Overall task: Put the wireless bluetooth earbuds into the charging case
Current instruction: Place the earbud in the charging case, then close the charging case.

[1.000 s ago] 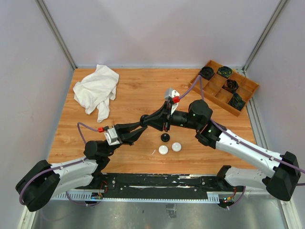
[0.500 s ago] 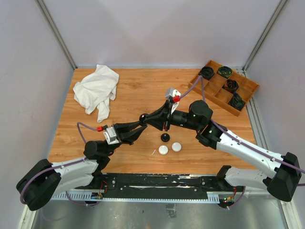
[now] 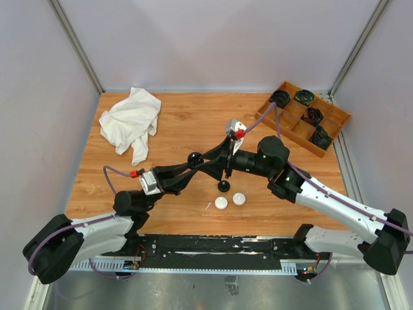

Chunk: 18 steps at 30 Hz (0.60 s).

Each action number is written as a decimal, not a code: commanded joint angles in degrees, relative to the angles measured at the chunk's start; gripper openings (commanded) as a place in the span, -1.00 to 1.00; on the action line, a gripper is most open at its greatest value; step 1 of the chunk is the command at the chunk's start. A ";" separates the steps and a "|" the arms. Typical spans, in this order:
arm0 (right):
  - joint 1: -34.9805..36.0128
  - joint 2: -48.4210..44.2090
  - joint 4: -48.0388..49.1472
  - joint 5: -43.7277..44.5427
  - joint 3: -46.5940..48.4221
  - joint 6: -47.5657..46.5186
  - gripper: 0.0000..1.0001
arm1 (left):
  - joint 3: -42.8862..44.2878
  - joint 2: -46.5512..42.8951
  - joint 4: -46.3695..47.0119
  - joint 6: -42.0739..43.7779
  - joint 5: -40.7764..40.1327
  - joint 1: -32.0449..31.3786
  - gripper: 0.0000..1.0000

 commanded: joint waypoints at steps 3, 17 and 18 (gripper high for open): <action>0.59 -3.05 -6.11 0.66 3.13 -7.36 0.02 | 0.70 -0.20 1.55 0.87 -0.19 0.16 -0.99; -0.55 -4.10 -24.78 -4.85 8.58 -25.50 0.76 | 1.14 -1.14 -4.64 -0.73 7.43 0.16 -1.00; -0.55 -4.03 -25.54 -5.44 8.74 -26.39 0.81 | 1.21 -1.39 -5.08 -0.81 8.47 0.16 -0.99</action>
